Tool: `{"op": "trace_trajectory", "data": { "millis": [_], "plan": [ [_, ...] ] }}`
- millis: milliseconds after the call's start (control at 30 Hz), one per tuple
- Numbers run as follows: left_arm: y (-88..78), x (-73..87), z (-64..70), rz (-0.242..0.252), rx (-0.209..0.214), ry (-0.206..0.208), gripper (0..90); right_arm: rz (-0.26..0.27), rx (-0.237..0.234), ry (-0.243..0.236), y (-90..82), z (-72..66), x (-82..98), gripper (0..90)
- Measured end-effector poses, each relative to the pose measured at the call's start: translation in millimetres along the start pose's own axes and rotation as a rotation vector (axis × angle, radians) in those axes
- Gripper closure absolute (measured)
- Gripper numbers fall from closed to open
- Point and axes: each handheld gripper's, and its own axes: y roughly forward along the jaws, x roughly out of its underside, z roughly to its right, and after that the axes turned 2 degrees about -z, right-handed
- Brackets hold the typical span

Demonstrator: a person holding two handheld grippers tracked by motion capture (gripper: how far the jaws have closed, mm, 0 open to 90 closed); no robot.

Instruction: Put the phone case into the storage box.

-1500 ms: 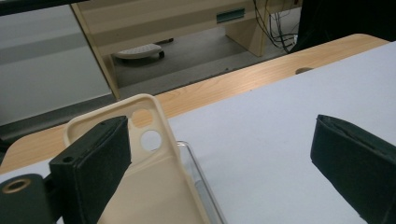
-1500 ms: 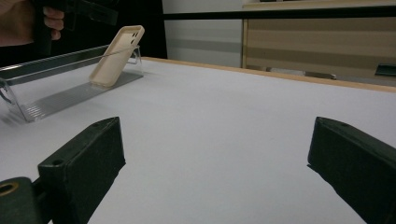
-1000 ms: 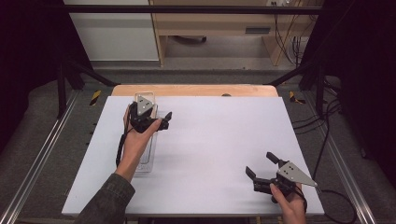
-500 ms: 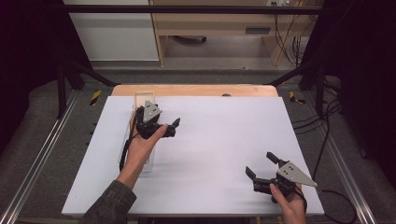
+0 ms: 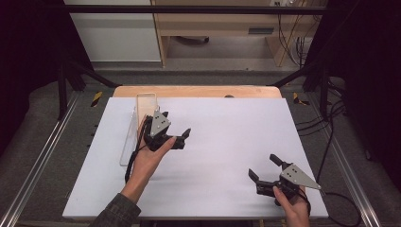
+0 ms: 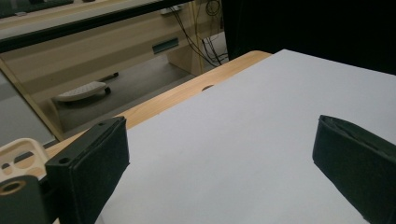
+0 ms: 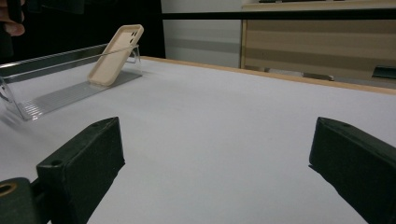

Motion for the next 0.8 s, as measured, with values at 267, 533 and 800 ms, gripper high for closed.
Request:
{"op": "trace_trajectory", "data": {
  "millis": [267,533,800],
  "plan": [
    [-5.1,3.0,11.0,0.008,0.024,0.004,3.4,0.0,0.0,-0.001,0.0,0.0,0.0,3.0],
    [-14.5,3.8,19.7,0.026,0.037,0.025,3.4,0.003,-0.001,0.0,0.0,0.0,-0.1,3.0],
    [-27.9,4.4,24.6,0.058,0.048,0.014,3.1,0.002,-0.002,-0.003,0.0,-0.5,-0.2,3.0]
  ]
}}
